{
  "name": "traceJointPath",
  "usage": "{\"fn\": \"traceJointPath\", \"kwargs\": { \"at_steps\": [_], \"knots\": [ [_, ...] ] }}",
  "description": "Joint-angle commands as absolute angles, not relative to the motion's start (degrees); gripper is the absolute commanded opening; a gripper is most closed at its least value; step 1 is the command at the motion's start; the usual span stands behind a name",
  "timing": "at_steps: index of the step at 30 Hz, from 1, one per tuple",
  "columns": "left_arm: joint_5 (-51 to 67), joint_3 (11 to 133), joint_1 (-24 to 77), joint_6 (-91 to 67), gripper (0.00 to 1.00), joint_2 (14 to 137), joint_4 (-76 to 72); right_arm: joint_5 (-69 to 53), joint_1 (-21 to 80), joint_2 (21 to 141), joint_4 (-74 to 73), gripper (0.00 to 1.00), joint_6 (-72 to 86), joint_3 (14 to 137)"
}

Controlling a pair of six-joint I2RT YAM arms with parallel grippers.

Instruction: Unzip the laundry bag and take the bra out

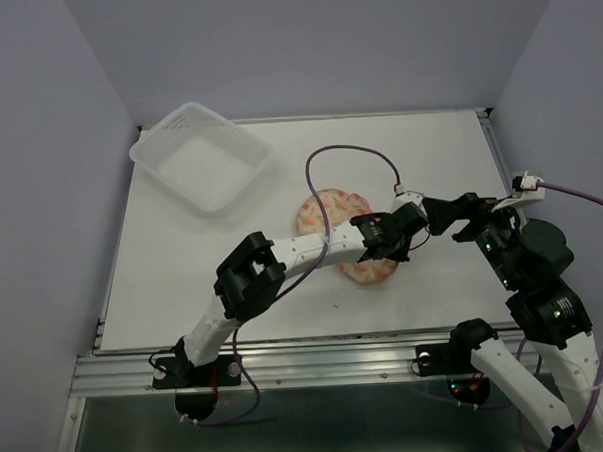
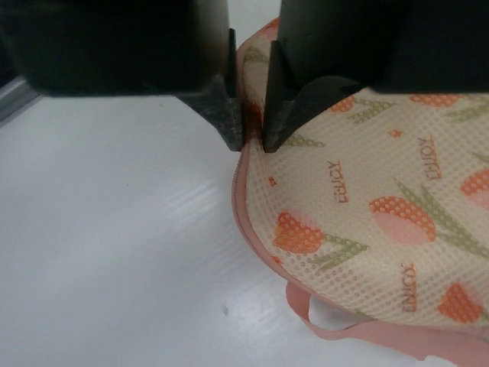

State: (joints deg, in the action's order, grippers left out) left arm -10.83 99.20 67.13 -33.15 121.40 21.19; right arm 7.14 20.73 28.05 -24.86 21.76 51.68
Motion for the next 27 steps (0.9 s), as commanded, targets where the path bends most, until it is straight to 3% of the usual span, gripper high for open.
{"fn": "traceJointPath", "kwargs": {
  "at_steps": [1, 2, 4, 5, 12, 17, 24, 27],
  "knots": [
    [-13.3, 111.8, 61.2, -28.1, 0.39, 124.7, 23.5, 8.0, 21.1, 27.6, -22.7, 1.0, 20.9, 52.8],
    [-13.0, 113.4, 60.2, -27.4, 0.64, 125.3, 23.7, 8.0, 21.1, 27.6, -23.1, 1.0, 20.9, 52.9],
    [-12.8, 116.0, 58.2, -26.8, 0.81, 125.7, 23.9, 8.7, 21.1, 27.6, -23.6, 1.0, 20.9, 53.0],
    [-12.9, 116.1, 57.4, -26.5, 0.99, 125.2, 23.6, 9.7, 21.1, 27.6, -24.4, 1.0, 20.9, 53.2],
    [-12.3, 101.9, 54.8, -29.3, 0.99, 112.3, 15.6, 15.1, 21.1, 25.7, -25.5, 1.0, 19.9, 54.7],
    [-13.3, 81.9, 54.4, -36.9, 0.99, 98.6, 7.0, 19.9, 21.1, 24.4, -25.5, 1.0, 18.8, 54.7],
    [-14.1, 53.0, 54.4, -51.9, 0.99, 86.4, -7.1, 15.0, 21.1, 26.5, -25.9, 1.0, 21.4, 51.6],
    [-13.7, 46.1, 54.1, -58.7, 0.99, 83.1, -15.5, 11.7, 21.1, 28.3, -25.9, 1.0, 22.2, 51.1]
  ]
}}
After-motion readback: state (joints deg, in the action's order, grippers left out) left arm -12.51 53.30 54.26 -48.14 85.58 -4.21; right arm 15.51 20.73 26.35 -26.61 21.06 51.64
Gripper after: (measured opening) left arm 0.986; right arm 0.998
